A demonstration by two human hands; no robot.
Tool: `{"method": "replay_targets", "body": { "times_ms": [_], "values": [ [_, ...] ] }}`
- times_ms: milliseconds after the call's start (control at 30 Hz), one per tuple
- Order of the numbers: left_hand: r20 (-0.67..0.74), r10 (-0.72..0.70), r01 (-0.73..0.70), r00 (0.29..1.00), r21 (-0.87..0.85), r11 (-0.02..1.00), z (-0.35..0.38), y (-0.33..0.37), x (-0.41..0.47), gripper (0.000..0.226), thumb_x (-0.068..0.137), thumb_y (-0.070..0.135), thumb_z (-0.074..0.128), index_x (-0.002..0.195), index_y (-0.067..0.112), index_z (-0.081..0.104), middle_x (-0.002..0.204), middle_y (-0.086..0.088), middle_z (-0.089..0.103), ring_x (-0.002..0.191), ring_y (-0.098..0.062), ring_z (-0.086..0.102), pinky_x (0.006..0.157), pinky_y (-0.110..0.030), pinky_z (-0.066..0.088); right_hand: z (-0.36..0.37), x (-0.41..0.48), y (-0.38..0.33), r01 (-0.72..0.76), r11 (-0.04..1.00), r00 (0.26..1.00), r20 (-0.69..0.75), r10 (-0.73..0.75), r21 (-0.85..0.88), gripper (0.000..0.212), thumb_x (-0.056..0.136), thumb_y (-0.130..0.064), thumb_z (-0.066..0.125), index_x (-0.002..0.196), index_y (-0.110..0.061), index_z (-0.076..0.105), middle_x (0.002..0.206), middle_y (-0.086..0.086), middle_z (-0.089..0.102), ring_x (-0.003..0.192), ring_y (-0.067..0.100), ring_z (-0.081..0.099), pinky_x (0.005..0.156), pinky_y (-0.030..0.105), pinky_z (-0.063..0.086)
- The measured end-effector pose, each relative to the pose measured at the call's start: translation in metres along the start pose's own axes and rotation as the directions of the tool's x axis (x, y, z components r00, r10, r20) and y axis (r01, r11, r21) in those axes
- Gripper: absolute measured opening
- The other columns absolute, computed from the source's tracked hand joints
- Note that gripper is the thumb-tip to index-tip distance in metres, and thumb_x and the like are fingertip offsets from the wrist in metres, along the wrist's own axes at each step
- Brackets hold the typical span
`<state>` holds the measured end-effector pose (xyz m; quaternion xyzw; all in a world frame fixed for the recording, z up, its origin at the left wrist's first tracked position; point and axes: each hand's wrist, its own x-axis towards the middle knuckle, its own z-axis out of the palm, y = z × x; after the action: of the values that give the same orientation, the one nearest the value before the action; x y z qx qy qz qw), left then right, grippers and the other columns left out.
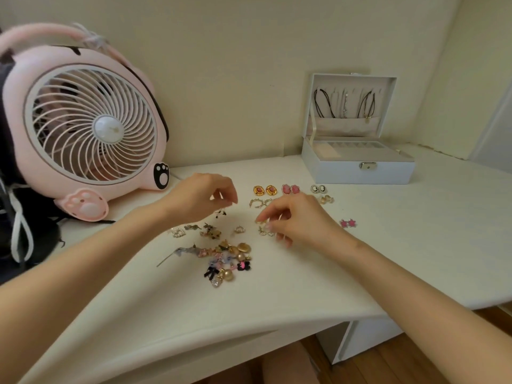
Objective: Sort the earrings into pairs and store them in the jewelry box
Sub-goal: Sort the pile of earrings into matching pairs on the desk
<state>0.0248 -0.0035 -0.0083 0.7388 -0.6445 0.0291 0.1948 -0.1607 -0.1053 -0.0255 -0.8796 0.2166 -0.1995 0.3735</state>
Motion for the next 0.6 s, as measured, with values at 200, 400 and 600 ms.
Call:
{"method": "replay_targets", "body": {
  "times_ms": [200, 400, 600],
  "values": [
    [0.272, 0.066, -0.054, 0.960, -0.051, 0.997, 0.015, -0.014, -0.022, 0.027, 0.083, 0.020, 0.066, 0.109, 0.030, 0.064, 0.111, 0.010, 0.054, 0.103, -0.006, 0.051, 0.091, -0.028, 0.043, 0.023, -0.010, -0.020, -0.105, 0.989, 0.947, 0.293, 0.132, -0.106, 0.064, 0.073, -0.014, 0.079, 0.131, -0.008, 0.051, 0.097, -0.001, 0.060, 0.040, 0.002, 0.058, 0.054, 0.016, 0.052],
    [0.261, 0.030, -0.028, 0.965, -0.013, 1.000, 0.003, -0.029, -0.039, 0.021, 0.082, 0.023, 0.068, 0.101, 0.031, 0.063, 0.107, 0.012, 0.053, 0.095, -0.003, 0.052, 0.088, -0.032, 0.044, 0.046, -0.003, -0.027, -0.097, 0.992, 0.951, 0.287, 0.116, -0.079, 0.063, 0.072, -0.006, 0.079, 0.129, 0.000, 0.052, 0.101, 0.003, 0.055, 0.036, 0.004, 0.056, 0.043, 0.014, 0.048],
    [0.281, -0.032, 0.041, 0.959, -0.026, 0.999, -0.008, -0.044, -0.058, 0.031, 0.079, 0.029, 0.071, 0.103, 0.043, 0.058, 0.106, 0.020, 0.049, 0.097, 0.002, 0.052, 0.089, -0.025, 0.045, 0.064, 0.004, -0.041, -0.031, 0.998, 0.954, 0.296, 0.044, -0.050, 0.062, 0.069, -0.011, 0.082, 0.125, -0.002, 0.056, 0.086, 0.000, 0.057, 0.040, 0.005, 0.055, 0.047, 0.021, 0.054]
  ]
}}
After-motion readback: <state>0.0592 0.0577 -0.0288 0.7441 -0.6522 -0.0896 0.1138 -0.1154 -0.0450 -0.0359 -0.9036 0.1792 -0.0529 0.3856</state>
